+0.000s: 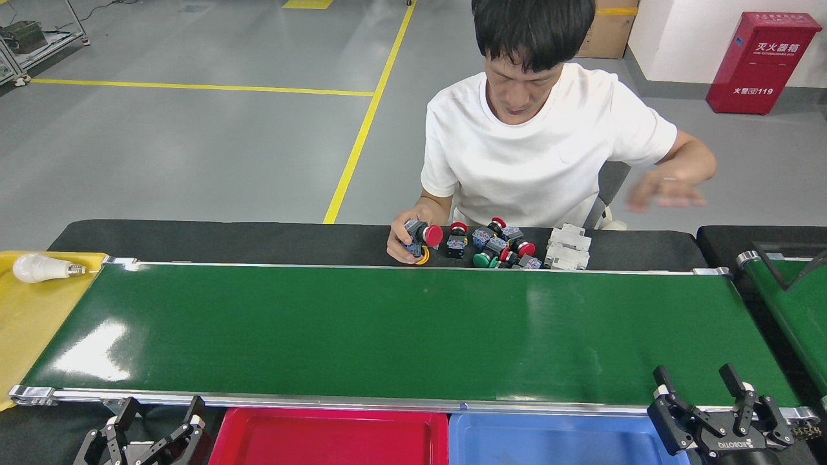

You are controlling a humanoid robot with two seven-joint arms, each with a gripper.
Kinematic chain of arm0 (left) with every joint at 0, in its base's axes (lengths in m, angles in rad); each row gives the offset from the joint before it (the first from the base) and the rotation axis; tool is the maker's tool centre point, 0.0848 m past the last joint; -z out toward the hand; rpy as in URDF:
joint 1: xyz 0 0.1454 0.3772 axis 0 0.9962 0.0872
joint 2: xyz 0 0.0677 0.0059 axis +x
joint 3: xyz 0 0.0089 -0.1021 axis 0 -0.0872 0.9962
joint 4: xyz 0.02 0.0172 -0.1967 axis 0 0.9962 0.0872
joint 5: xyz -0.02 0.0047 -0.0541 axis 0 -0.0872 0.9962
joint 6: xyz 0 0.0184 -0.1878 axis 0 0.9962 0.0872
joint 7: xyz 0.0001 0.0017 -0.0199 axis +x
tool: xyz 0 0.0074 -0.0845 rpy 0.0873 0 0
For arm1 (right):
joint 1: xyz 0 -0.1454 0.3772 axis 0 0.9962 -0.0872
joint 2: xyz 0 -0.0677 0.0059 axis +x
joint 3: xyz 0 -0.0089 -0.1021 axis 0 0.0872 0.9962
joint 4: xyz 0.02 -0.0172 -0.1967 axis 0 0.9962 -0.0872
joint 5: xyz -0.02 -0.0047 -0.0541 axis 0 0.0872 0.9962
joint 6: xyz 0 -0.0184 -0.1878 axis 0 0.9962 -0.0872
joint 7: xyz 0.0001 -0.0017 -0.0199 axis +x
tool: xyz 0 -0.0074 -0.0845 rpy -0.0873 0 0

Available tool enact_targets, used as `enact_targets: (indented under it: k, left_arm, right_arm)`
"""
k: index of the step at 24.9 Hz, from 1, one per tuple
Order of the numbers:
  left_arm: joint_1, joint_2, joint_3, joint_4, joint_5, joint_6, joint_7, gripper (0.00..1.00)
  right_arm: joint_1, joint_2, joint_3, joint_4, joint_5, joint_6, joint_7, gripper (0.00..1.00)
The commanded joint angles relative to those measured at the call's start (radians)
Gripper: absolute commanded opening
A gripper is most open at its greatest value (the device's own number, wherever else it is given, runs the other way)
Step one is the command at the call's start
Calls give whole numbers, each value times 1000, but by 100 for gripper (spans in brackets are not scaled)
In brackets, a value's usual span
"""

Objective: Pick switch part from conveyor to tray

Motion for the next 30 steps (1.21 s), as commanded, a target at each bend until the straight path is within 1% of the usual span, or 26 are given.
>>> enact_targets:
  k: [1,3,5,7,9,10,14,18,20,23,26,28,30]
  left_arm:
    - [5,9,6,-14,2,-2,9,100]
    - [14,12,6,-12,2,-2,13,100]
    - [23,13,6,-14,2,-2,30,100]
    - [24,7,20,-14,2,-2,30,100]
    - [29,6,36,-14,2,-2,30,100]
    - [29,4,36,-14,2,-2,30,100]
    - [26,4,36,-14,3,-2,30,100]
    - [20,1,37,-14,5,-37,30,100]
    - [14,-13,37,-14,5,-31,30,100]
    - [8,-30,37,-14,5,-31,29,100]
    - [5,-34,37,-14,5,-31,3,100]
    - [5,-34,39,-14,5,-34,-37,100]
    - [3,-36,39,-14,7,-31,-49,100]
  right_arm:
    - [15,30,-5,-15,38,59,-64,100]
    - [47,25,-6,-15,38,52,-79,100]
    - [111,15,-17,-15,35,18,-76,100]
    - [153,16,-80,-15,-8,-31,-75,100]
    - [185,22,-104,-15,-65,-106,-69,100]
    - [183,22,-115,-15,-77,-114,-70,100]
    - [183,42,-115,-15,-80,-116,-73,100]
    - [144,59,-115,-15,-74,-108,-67,100]
    - [121,67,-115,-15,-71,-86,-64,100]
    - [114,62,-114,-13,-69,-93,-62,100]
    - [114,55,-105,-15,-69,-106,-62,100]
    - [114,56,-105,-15,-69,-122,-62,100]
    - [114,61,-105,-13,-69,-122,-62,100]
